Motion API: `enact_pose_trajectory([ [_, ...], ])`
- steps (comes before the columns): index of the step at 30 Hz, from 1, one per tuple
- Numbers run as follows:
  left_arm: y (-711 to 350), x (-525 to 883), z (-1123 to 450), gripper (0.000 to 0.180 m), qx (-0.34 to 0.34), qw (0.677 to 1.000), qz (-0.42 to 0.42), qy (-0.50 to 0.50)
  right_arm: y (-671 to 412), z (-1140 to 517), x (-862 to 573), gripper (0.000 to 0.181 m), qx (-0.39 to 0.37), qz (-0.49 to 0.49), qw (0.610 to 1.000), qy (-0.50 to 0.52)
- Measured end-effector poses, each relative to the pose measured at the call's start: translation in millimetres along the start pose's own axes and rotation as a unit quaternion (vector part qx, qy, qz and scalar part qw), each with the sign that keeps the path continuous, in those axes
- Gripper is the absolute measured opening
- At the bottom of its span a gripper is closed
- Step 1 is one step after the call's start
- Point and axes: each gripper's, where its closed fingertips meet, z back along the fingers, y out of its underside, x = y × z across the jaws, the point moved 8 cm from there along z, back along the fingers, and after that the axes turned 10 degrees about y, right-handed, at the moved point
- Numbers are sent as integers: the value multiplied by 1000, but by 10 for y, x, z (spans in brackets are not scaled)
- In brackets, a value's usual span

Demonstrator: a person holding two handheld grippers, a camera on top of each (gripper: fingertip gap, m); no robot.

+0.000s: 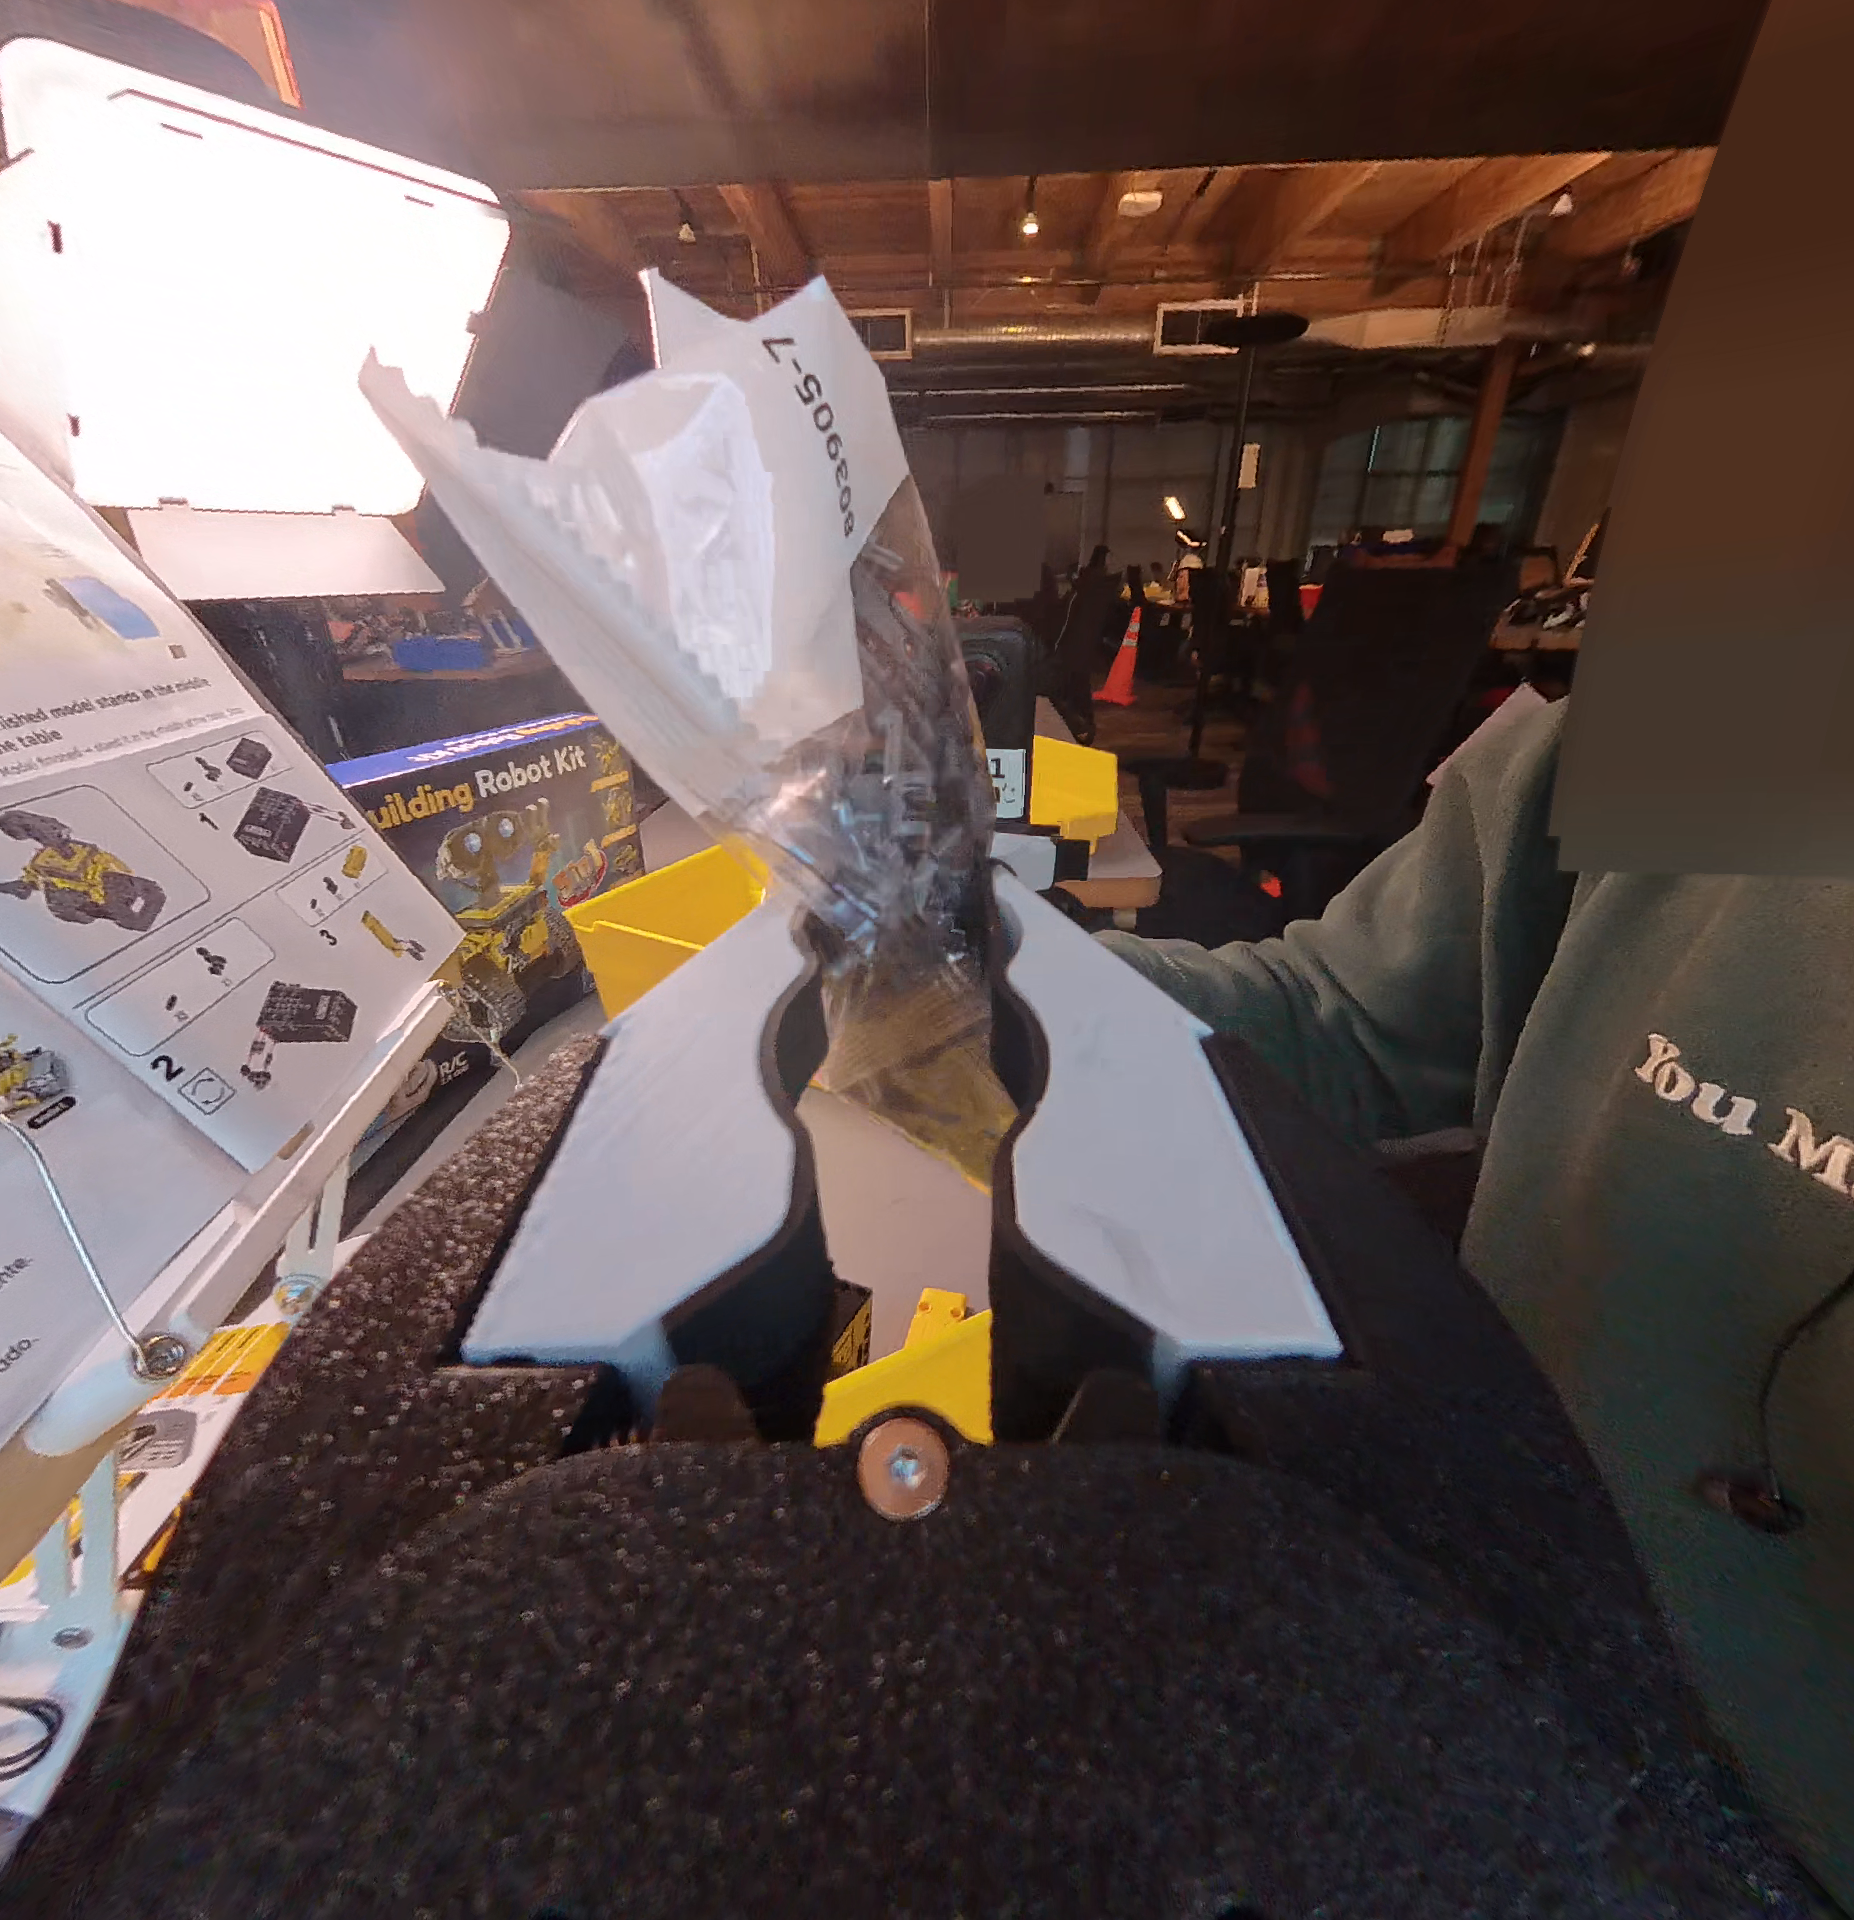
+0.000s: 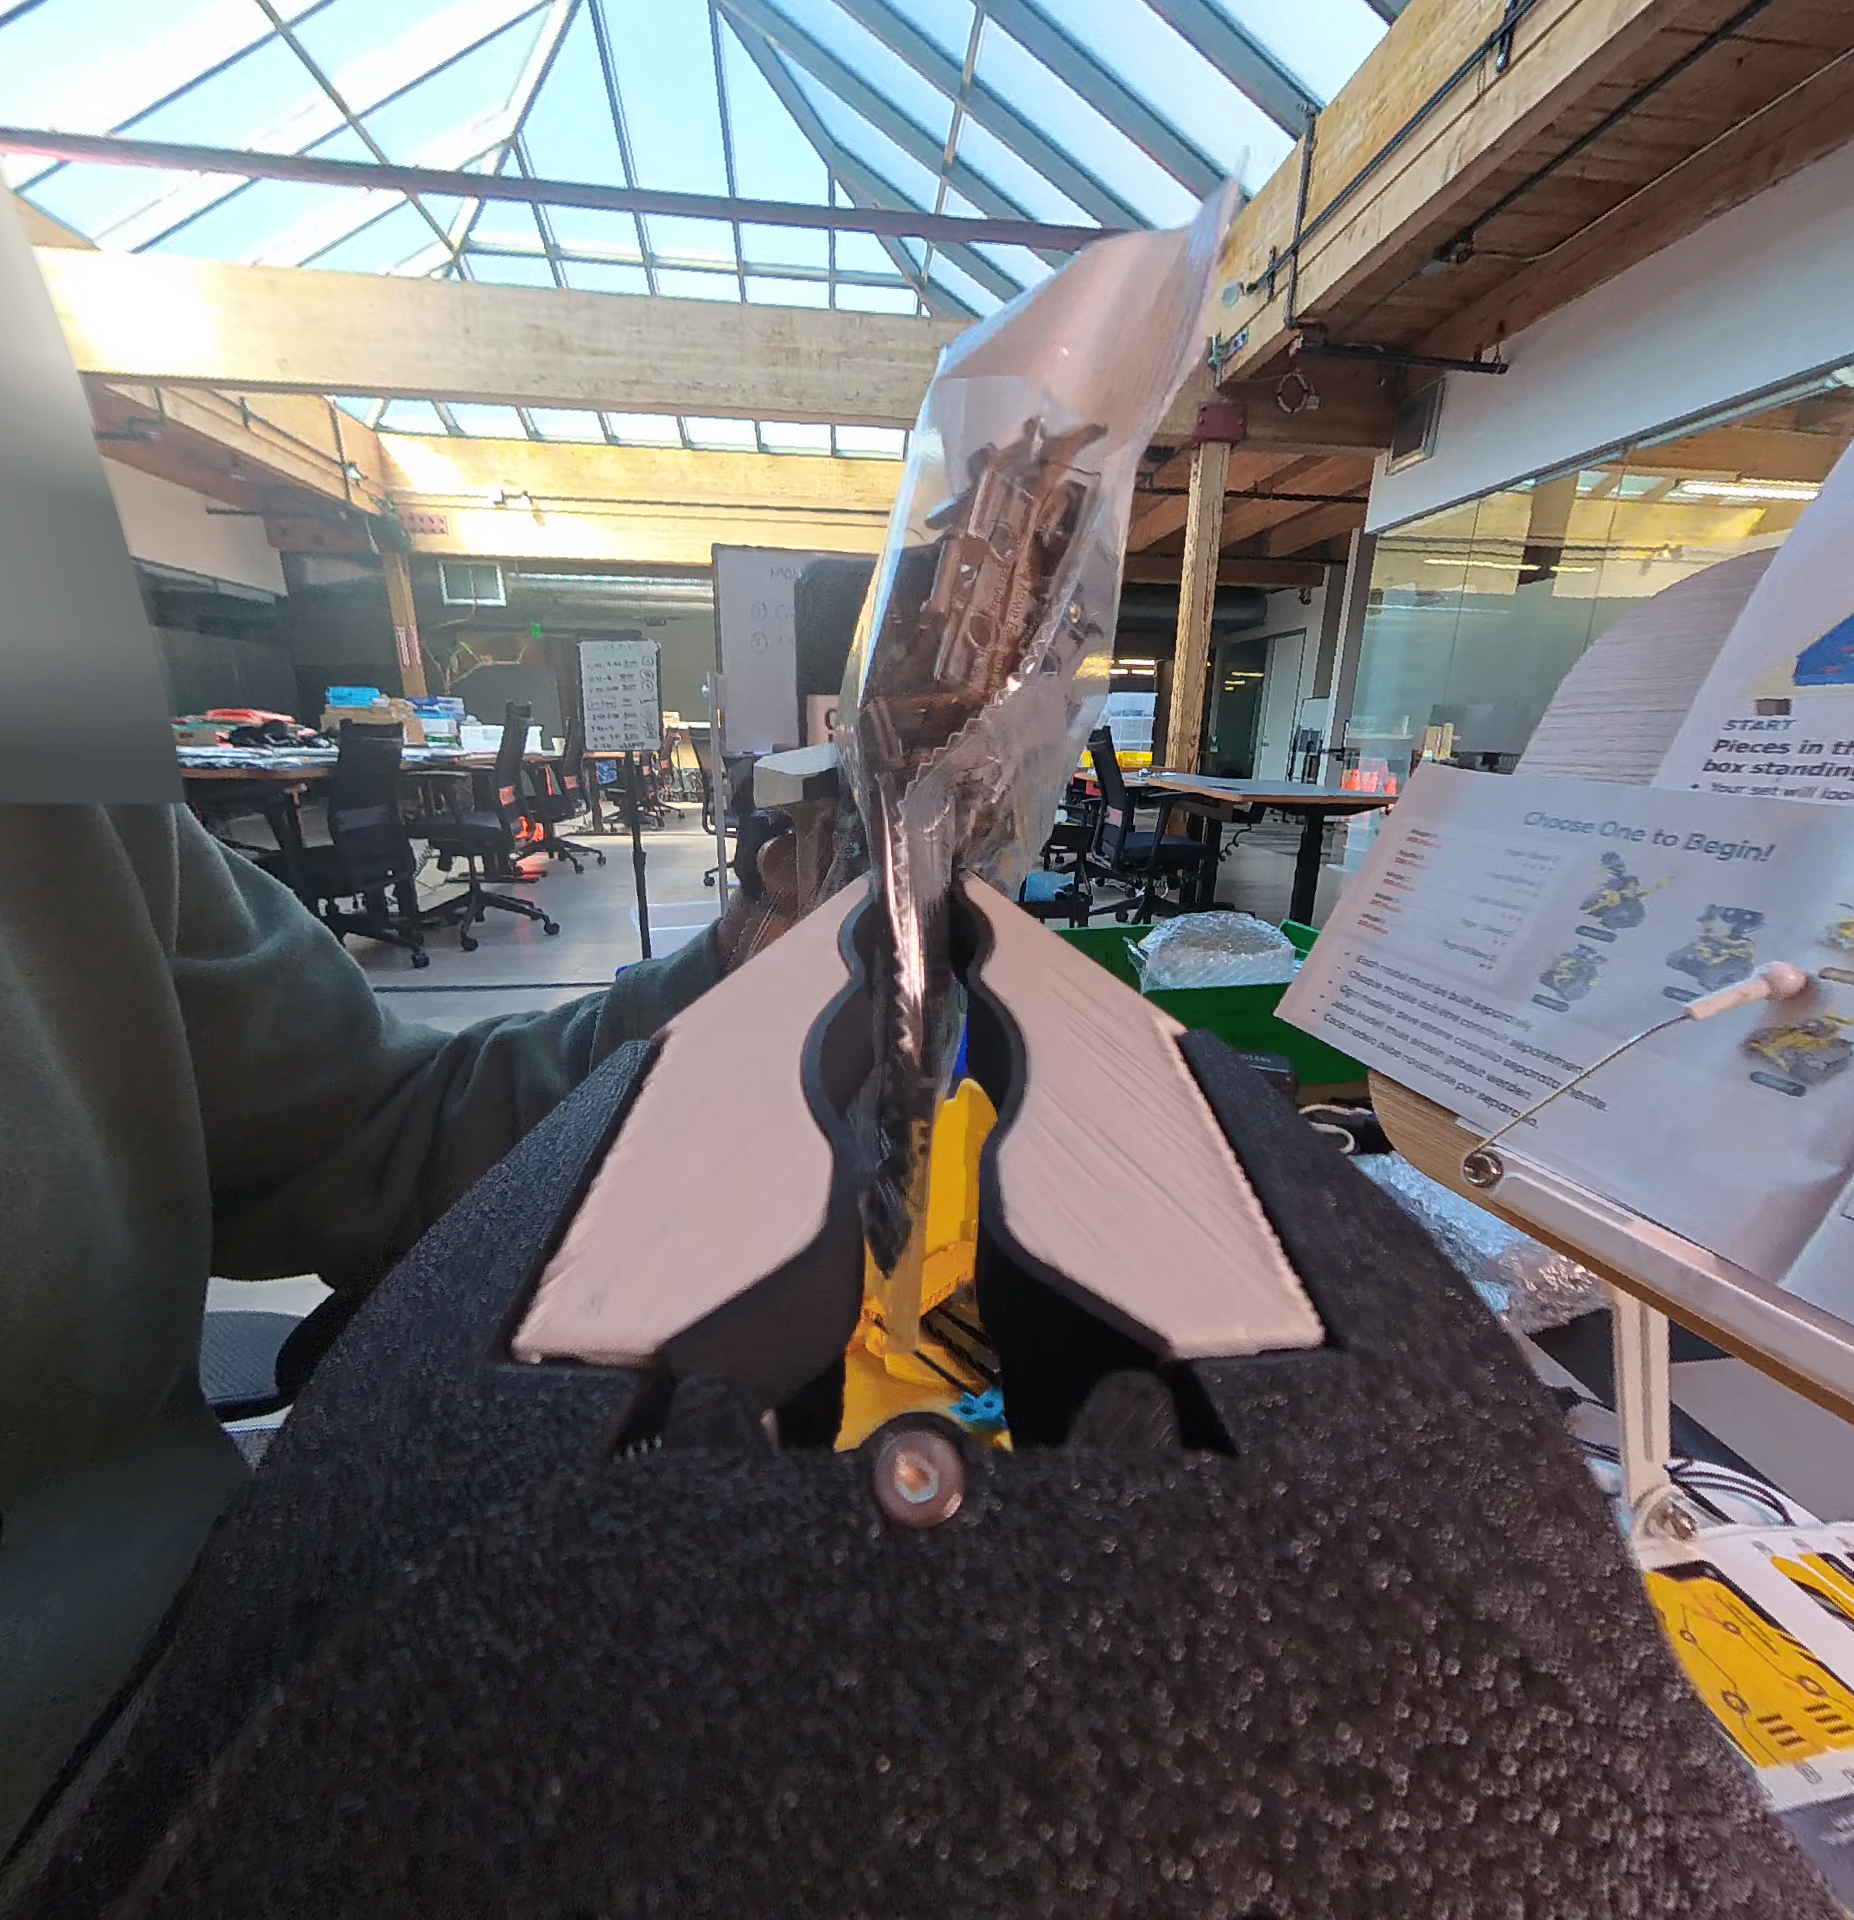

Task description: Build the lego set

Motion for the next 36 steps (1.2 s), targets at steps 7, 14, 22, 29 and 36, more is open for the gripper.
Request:
enact_pose_trajectory([
  [7,-46,-50,-26,19,25,998,-45,-29,13,6,-35,20,19,0,1000,4],
  [14,-49,-46,-22,19,27,998,-47,-34,11,4,-28,16,17,-1,1000,3],
  [22,-34,-11,18,34,27,999,-29,-35,20,7,-31,11,12,22,1000,14],
  [29,84,126,103,32,43,997,42,-43,19,15,-84,7,3,16,999,36],
  [36,126,166,124,22,56,992,78,-87,42,26,-202,5,44,-2,996,72],
])
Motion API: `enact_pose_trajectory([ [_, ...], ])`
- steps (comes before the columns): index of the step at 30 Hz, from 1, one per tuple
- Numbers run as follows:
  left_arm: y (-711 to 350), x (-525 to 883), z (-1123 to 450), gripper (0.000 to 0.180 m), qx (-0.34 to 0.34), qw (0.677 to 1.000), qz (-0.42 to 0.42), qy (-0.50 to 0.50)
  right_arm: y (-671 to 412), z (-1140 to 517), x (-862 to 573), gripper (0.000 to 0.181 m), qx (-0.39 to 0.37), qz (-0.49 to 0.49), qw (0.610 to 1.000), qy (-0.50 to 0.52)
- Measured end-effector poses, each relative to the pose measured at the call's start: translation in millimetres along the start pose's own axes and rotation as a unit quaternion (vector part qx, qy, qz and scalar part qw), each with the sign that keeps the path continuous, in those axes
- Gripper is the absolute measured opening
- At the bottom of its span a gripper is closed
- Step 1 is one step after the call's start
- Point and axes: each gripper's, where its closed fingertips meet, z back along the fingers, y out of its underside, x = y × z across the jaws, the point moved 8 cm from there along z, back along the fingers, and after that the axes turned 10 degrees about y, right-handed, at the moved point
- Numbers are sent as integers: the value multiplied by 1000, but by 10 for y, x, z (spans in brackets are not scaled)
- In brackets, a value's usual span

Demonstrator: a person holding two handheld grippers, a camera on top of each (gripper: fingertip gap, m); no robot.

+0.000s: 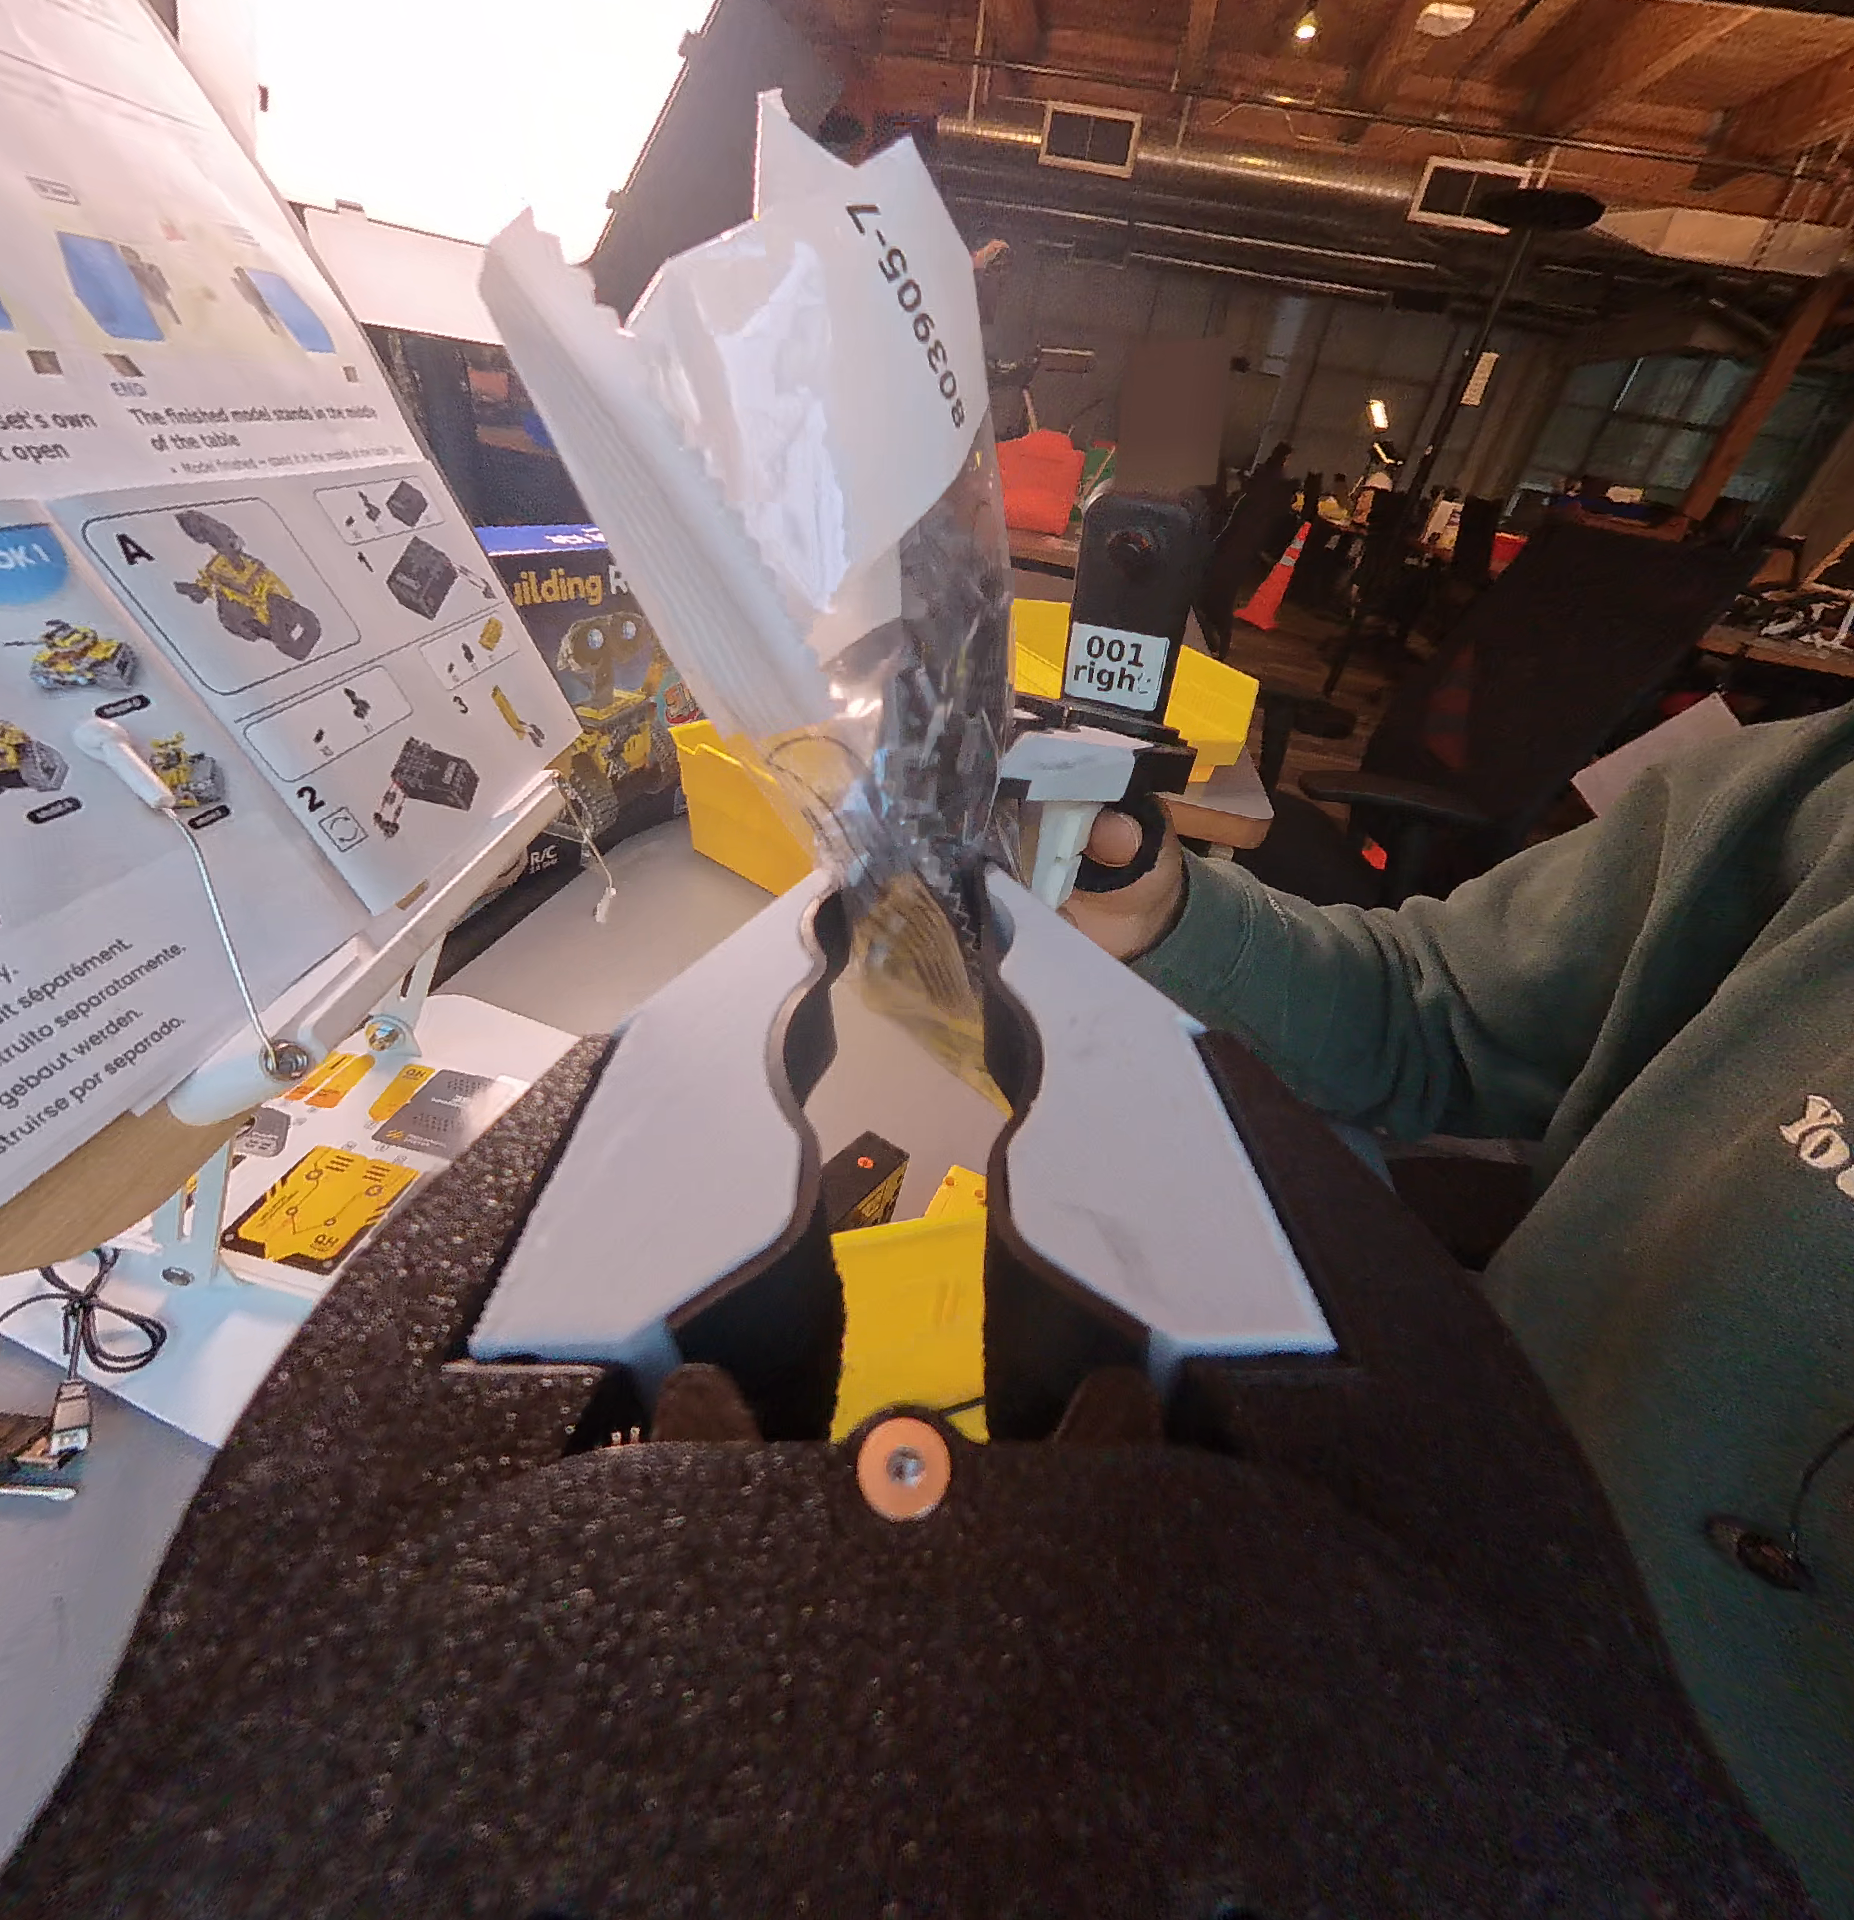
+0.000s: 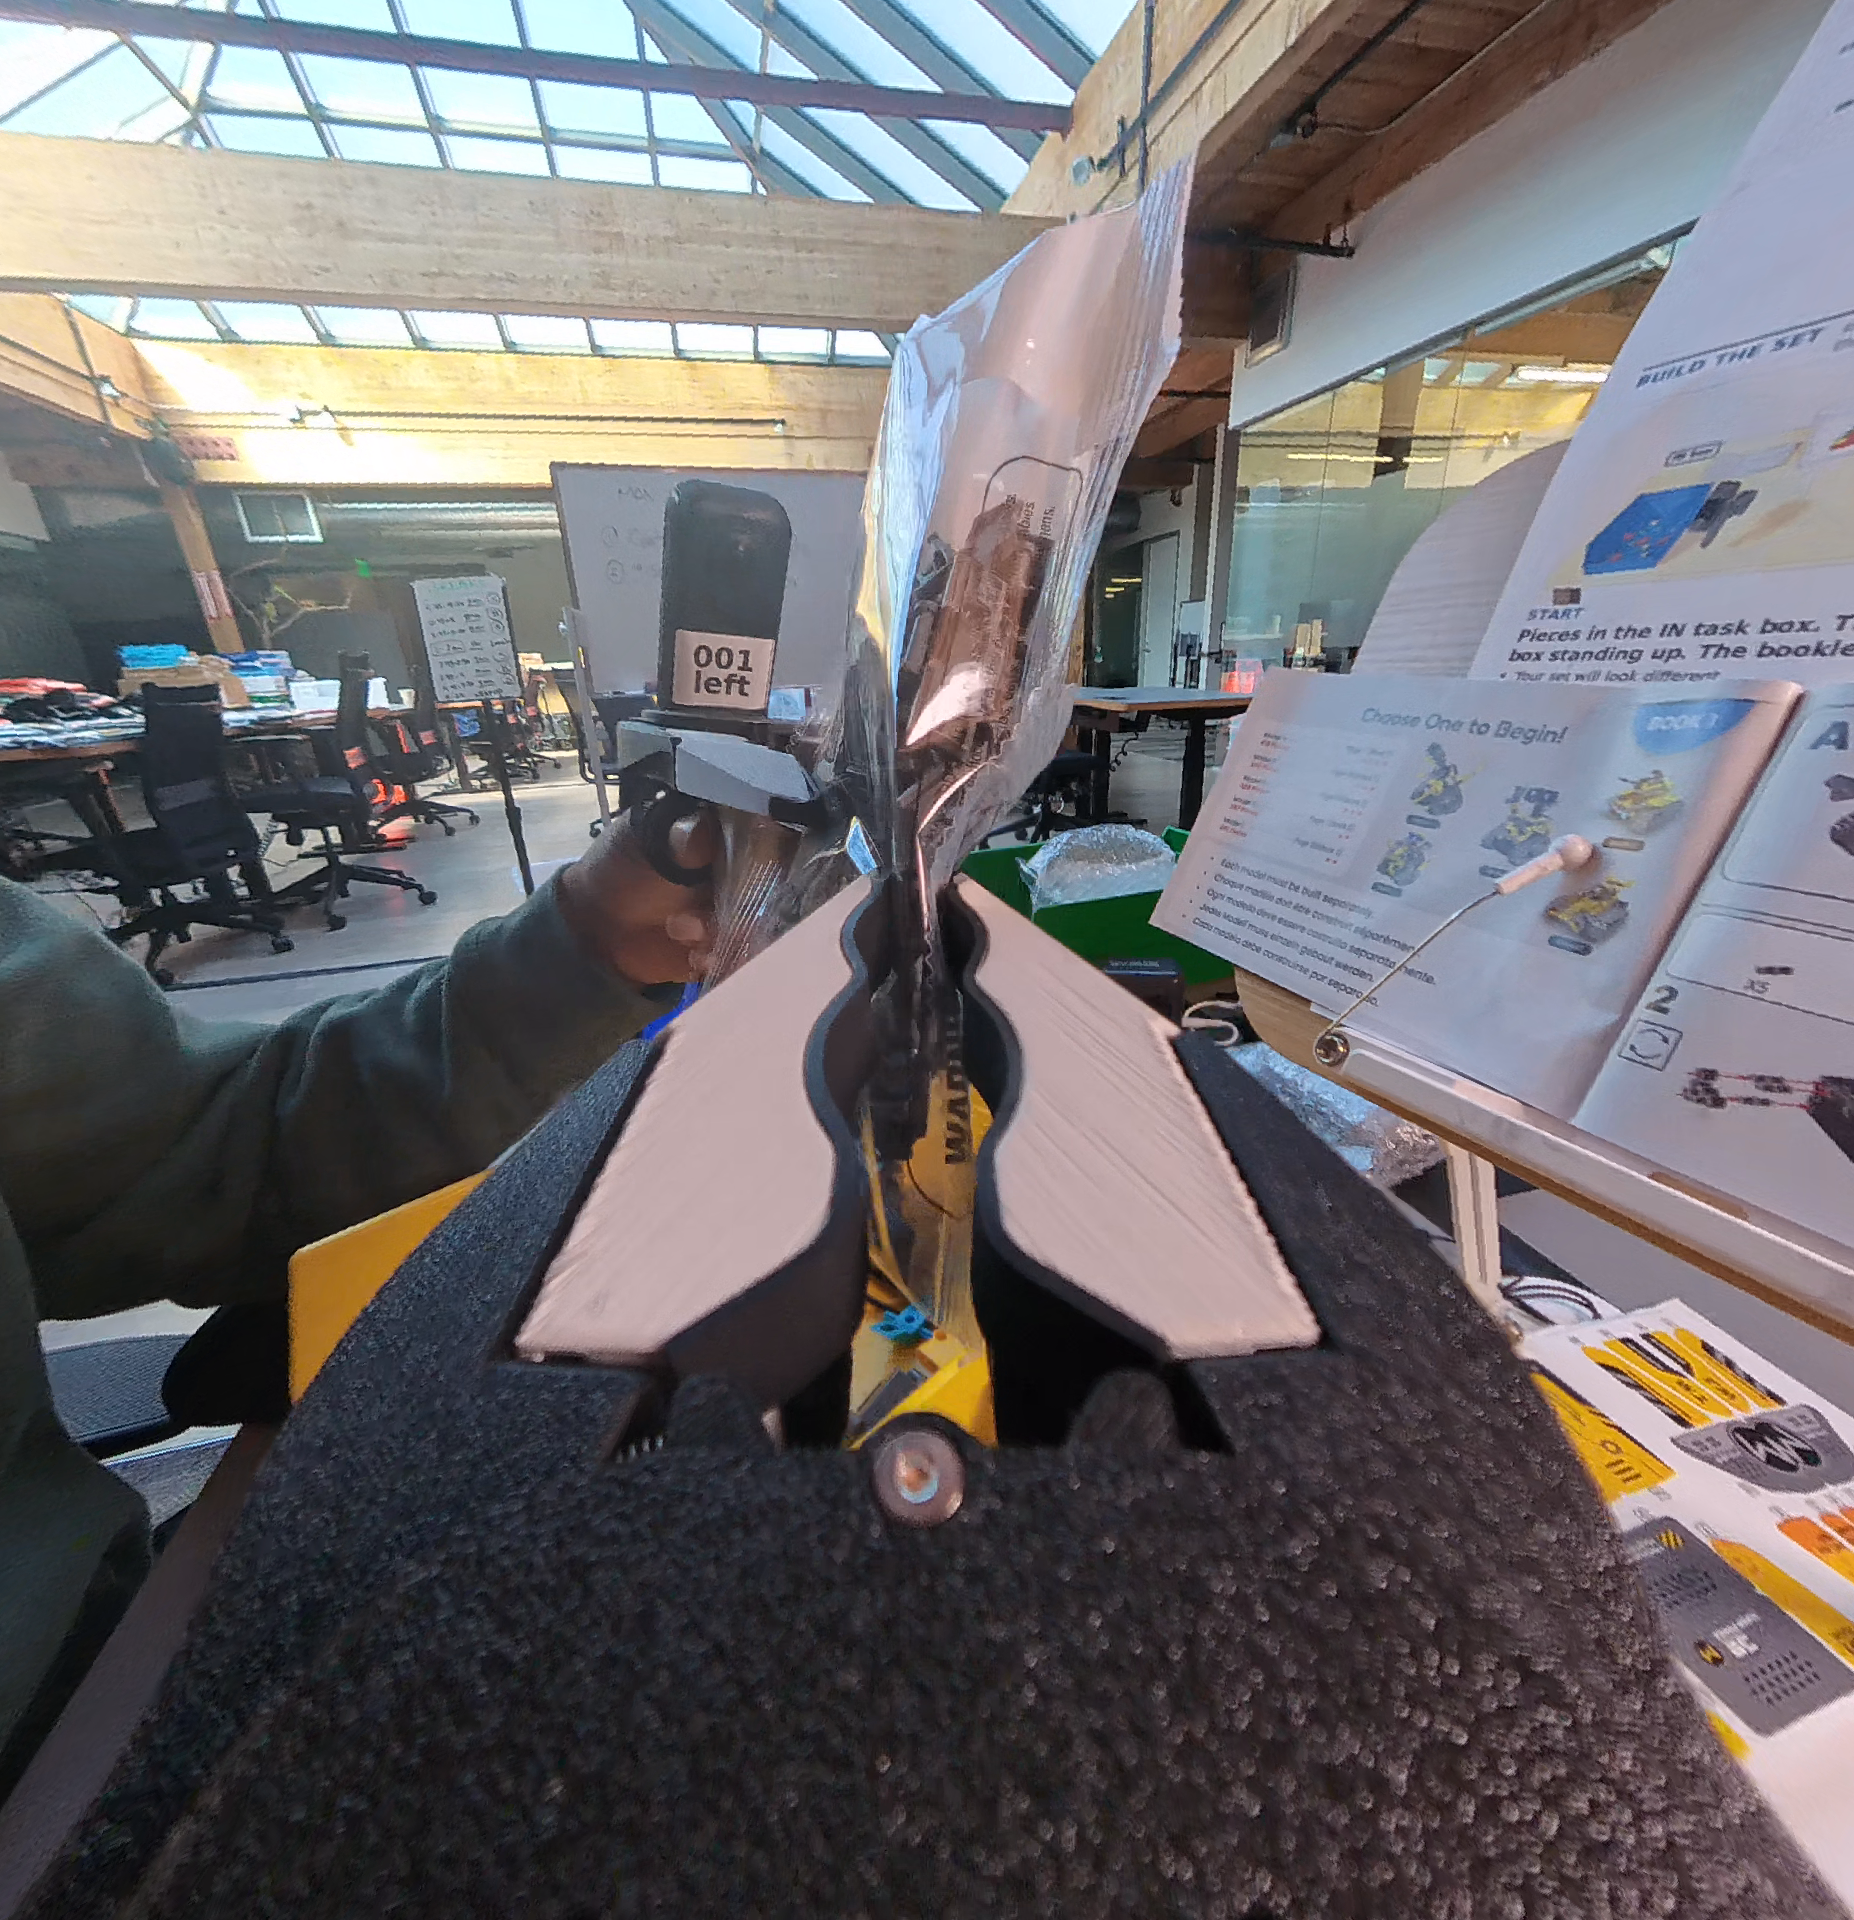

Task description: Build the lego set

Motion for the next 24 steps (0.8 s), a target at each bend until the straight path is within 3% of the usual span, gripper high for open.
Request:
enact_pose_trajectory([
  [9,452,-228,271,18,-31,995,93,1,236,105,120,5,3,-28,998,-52],
  [11,529,-284,356,1,-48,995,88,-12,320,88,197,5,0,-34,998,-60],
  [14,506,-390,459,0,-53,996,63,-34,359,34,277,6,6,-32,998,-59],
  [19,426,-478,725,0,-77,993,38,-80,406,-137,362,6,82,-31,996,-35],
  [24,195,-556,1370,0,-105,980,22,-170,478,-66,212,0,123,-40,990,61],
])
